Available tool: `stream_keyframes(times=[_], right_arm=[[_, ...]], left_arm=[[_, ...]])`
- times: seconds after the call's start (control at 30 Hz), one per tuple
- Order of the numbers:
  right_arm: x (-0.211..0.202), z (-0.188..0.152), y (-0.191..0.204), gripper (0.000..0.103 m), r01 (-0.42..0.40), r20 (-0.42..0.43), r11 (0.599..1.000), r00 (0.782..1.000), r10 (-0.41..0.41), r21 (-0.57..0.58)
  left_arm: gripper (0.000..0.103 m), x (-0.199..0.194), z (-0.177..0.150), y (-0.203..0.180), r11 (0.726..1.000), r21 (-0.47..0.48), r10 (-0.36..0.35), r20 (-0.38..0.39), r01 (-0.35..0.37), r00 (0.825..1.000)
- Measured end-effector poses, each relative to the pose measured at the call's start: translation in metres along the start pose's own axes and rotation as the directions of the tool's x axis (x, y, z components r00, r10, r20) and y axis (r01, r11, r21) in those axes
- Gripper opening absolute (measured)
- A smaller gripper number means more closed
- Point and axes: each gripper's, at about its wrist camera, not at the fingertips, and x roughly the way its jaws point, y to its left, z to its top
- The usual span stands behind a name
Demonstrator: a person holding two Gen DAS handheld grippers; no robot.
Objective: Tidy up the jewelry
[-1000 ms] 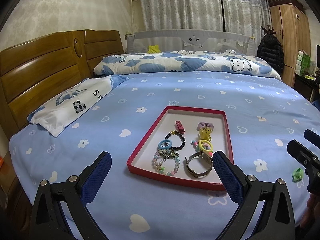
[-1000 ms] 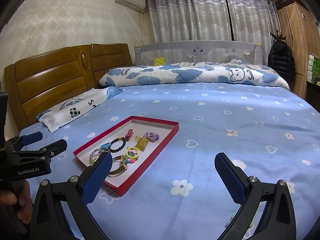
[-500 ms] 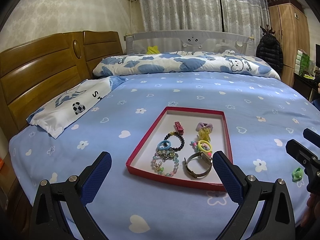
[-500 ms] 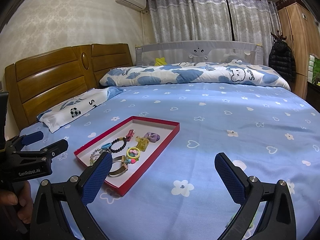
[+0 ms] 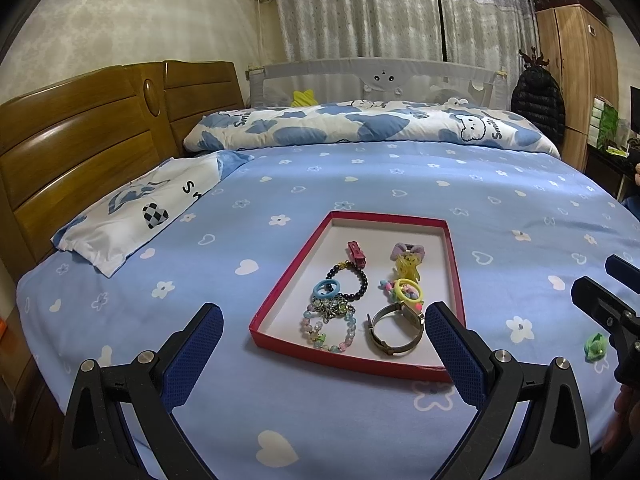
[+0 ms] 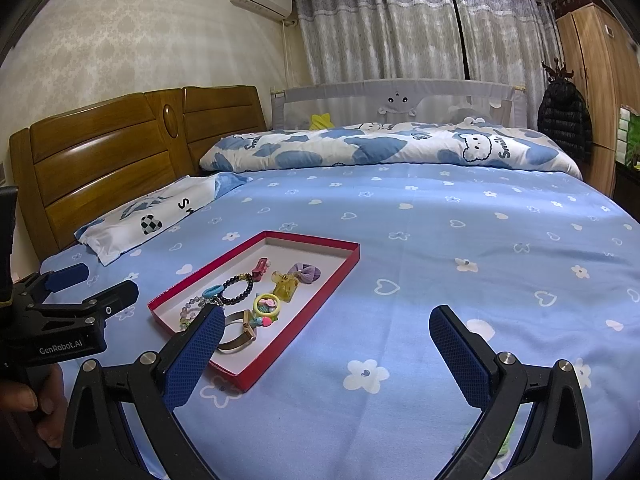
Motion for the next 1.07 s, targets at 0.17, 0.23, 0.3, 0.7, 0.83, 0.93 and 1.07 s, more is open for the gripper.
stream_keyframes(times=[0.17, 0.23, 0.3, 0.7, 0.83, 0.93, 1.07], right_arm=[[-0.001, 0.000, 0.002, 0.103, 0.000, -0.001, 1.000, 1.000, 0.000, 0.000], [-0.001, 0.000, 0.002, 0.103, -0.001, -0.001, 1.000, 1.000, 0.001, 0.002], [0.000, 0.000, 0.001, 0.103, 0.000, -0.001, 1.000, 1.000, 0.000, 0.000], [0.002, -0.001, 0.003, 0.103, -0.005, -0.012, 1.000, 1.000, 0.005, 0.006], [0.006, -0.003, 0.002, 0.103, -0.008, -0.020, 1.000, 1.000, 0.008, 0.010], [0.010, -0.004, 0.000, 0.103, -0.011, -0.033, 1.000, 0.999, 0.011, 0.014], [0.016, -0.007, -0.004, 0.103, -0.012, -0.051, 1.000, 0.999, 0.013, 0.025]], left_arm=[[0.102, 0.002, 0.000, -0.002, 1.000, 0.004, -0.004, -0.002, 0.004, 1.000], [0.102, 0.002, 0.000, -0.002, 1.000, 0.004, -0.005, -0.003, 0.005, 1.000], [0.102, 0.003, -0.001, -0.002, 1.000, 0.004, -0.004, -0.004, 0.004, 1.000], [0.102, 0.008, 0.000, 0.000, 1.000, 0.007, -0.008, -0.013, 0.008, 1.000], [0.102, 0.012, 0.000, -0.001, 1.000, 0.010, -0.019, -0.023, 0.019, 1.000], [0.102, 0.016, 0.000, 0.000, 1.000, 0.001, -0.029, -0.034, 0.029, 0.999], [0.102, 0.022, 0.001, -0.001, 0.999, 0.002, -0.039, -0.048, 0.039, 0.998]])
